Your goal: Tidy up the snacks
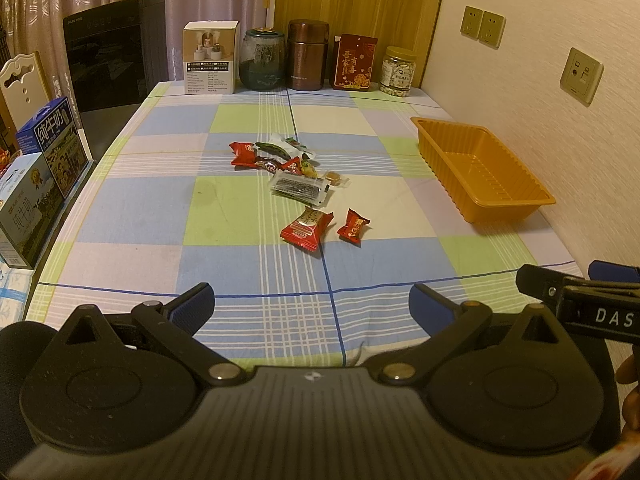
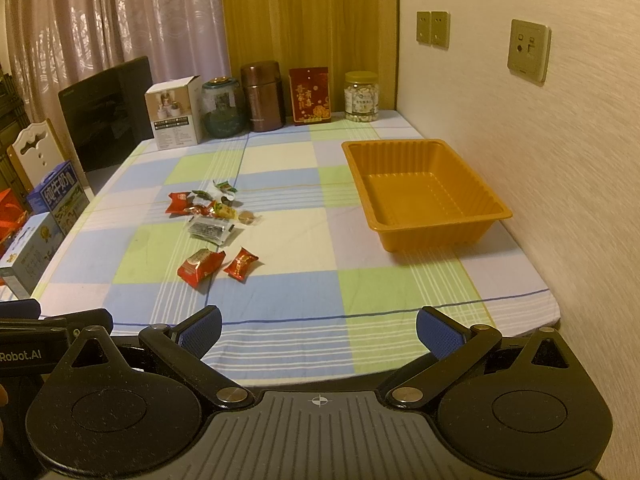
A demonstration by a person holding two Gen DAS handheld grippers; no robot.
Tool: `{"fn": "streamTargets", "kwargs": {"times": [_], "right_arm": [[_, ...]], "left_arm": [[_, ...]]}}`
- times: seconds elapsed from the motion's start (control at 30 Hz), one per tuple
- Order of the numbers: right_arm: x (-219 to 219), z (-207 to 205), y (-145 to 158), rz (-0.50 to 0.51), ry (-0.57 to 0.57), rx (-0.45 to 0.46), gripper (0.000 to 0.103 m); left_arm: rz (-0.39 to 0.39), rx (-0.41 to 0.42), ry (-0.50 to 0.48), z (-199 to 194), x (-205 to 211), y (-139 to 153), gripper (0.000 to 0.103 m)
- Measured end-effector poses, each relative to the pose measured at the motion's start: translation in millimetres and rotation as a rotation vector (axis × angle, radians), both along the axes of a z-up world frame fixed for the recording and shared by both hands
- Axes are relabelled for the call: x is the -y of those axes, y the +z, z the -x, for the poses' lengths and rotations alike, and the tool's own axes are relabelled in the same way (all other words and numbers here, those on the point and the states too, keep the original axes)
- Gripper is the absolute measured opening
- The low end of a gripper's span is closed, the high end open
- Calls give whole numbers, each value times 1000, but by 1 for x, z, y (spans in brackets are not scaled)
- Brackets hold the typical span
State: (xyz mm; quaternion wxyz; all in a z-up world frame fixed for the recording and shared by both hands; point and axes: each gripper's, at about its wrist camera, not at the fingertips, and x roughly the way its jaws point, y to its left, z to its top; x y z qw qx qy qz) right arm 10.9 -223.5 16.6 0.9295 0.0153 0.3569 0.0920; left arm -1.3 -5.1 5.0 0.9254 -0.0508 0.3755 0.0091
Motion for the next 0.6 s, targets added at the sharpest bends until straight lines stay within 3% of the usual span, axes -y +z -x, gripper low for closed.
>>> {"fn": "streamTargets", "kwargs": {"times": [0.6], "right_arm": [[1,-8,-11,-12,-9,-23,103]], "left_arm": [[42,-4,11,-5,-10,-10,103]]}}
